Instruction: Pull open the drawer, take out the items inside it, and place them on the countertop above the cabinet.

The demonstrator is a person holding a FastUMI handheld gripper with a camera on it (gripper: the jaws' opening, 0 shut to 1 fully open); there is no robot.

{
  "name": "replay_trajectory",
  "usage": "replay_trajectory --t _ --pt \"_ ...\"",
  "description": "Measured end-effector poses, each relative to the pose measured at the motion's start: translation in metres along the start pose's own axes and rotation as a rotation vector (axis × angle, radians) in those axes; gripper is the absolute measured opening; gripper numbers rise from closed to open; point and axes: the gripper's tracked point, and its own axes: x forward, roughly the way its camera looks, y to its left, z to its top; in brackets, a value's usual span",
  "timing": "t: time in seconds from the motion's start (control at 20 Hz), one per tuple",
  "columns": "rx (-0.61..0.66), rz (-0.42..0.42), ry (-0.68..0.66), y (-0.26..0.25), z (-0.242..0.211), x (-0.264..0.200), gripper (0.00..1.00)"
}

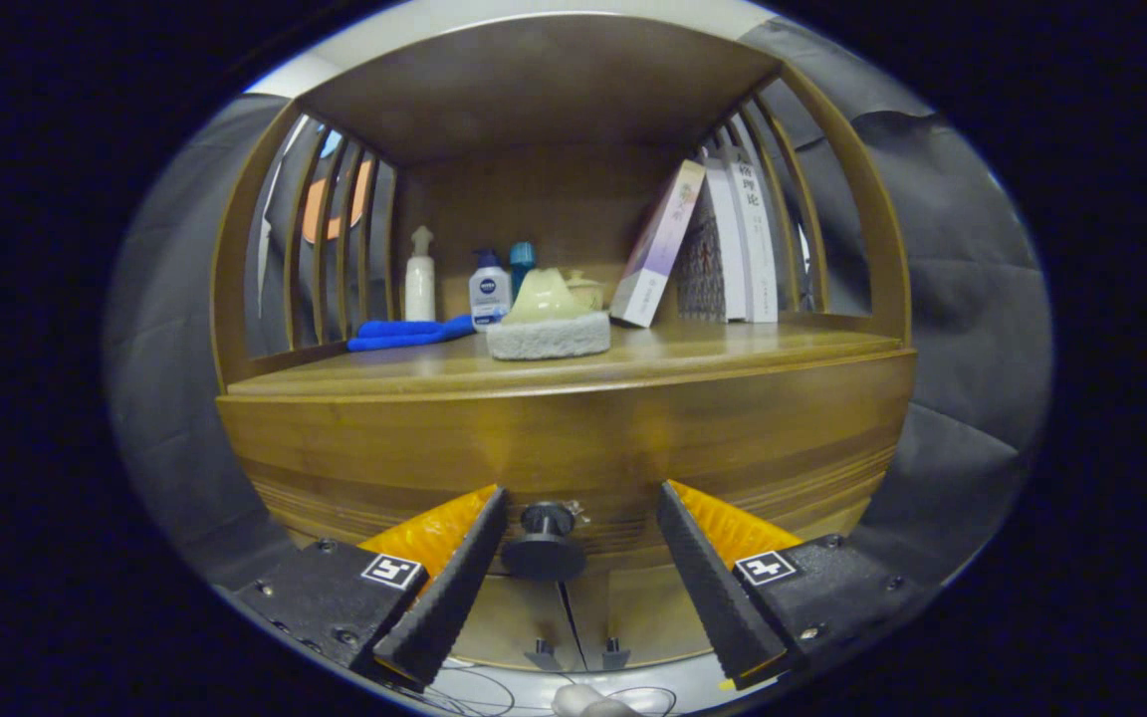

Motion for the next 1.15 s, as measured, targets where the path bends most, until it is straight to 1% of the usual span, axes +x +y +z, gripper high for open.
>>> replay_trajectory --t 0.2,0.45,0.55,0.65,0.8,0.9,1.1,1.15 --pt "-0.027 0.029 -0.044 -0.002 0.036 -0.047 1.0" --pt "-0.066 0.071 -0.124 -0.004 0.093 -0.121 0.99" --pt "-0.076 0.102 -0.138 -0.003 0.107 -0.152 0.99" --pt "-0.07 0.116 -0.15 -0.012 0.117 -0.181 0.99" --pt "-0.046 0.123 -0.171 -0.028 0.13 -0.22 0.99" --pt "-0.056 0.127 -0.181 -0.04 0.137 -0.242 0.99" --pt "-0.055 0.07 -0.236 -0.069 0.15 -0.272 0.99" --pt "-0.042 0.077 -0.256 -0.071 0.156 -0.279 0.99"
